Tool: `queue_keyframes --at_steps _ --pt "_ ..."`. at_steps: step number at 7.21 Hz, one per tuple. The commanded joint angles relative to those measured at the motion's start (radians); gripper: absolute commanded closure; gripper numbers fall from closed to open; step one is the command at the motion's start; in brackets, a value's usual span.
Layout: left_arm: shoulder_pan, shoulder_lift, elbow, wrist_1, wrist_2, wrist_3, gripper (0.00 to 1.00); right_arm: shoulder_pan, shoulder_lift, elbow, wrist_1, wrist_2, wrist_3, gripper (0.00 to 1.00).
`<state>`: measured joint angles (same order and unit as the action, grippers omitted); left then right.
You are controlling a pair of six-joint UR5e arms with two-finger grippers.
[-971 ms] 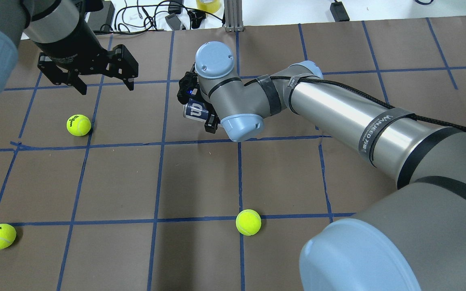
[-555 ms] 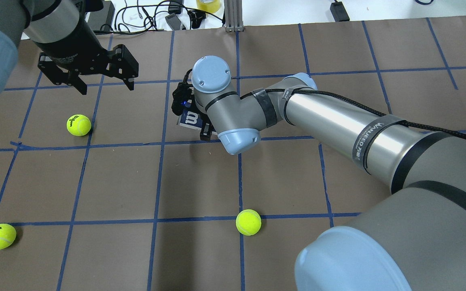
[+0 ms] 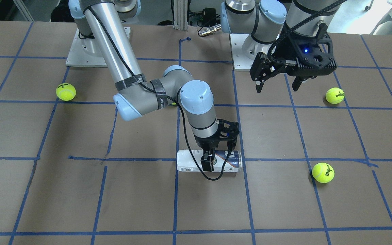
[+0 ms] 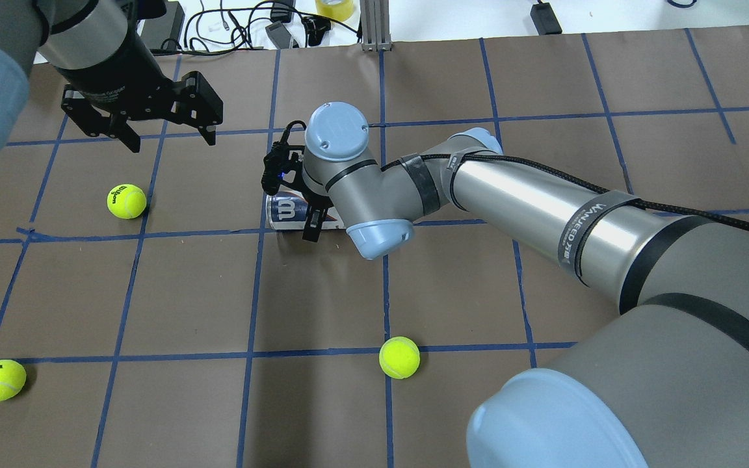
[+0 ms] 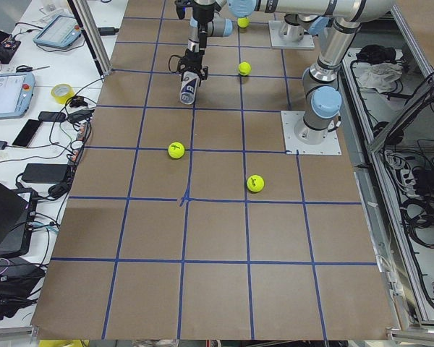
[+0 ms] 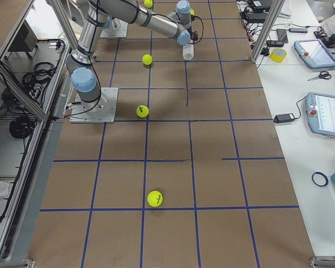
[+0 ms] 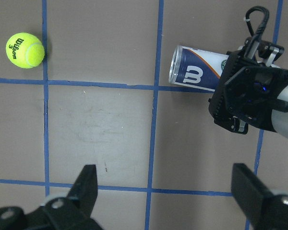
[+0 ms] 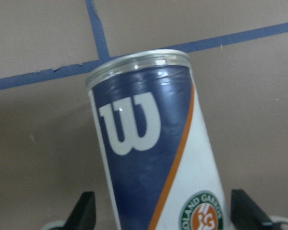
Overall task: Lift up tennis ball bucket
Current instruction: 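Carry the can with the right gripper toward the table center, then lay the can on its side and open the right gripper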
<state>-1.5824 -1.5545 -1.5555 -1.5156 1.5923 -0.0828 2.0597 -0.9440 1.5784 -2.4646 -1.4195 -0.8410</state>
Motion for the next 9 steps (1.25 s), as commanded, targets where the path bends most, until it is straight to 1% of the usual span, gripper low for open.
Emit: queue_keyframes --at_steps 1,2,3,4,7,8,9 --pt "0.001 -0.001 0.000 0.002 0.000 0.000 0.00 0.005 -0.015 -0.011 0.029 0.030 0.028 0.00" --pt "-0.001 0.002 0.000 0.000 0.003 0.000 0.00 -0.007 -0.027 -0.017 0.027 0.039 0.030 0.00" --pt "-0.002 0.001 0.000 0.000 0.002 0.000 0.00 -0.018 -0.067 -0.017 0.036 0.034 0.031 0.00" --pt "-0.002 -0.001 0.000 0.000 -0.002 0.000 0.00 -0.038 -0.111 -0.015 0.088 0.033 0.031 0.00" --pt "-0.002 -0.001 0.000 0.000 -0.002 0.000 0.00 -0.173 -0.206 -0.008 0.215 0.031 0.068 0.00" --pt "-0.002 -0.001 0.000 0.000 -0.002 0.000 0.00 -0.208 -0.263 -0.008 0.310 0.016 0.091 0.00" --pt "-0.002 -0.001 0.000 0.000 -0.002 0.000 0.00 -0.289 -0.298 -0.014 0.367 0.013 0.126 0.00"
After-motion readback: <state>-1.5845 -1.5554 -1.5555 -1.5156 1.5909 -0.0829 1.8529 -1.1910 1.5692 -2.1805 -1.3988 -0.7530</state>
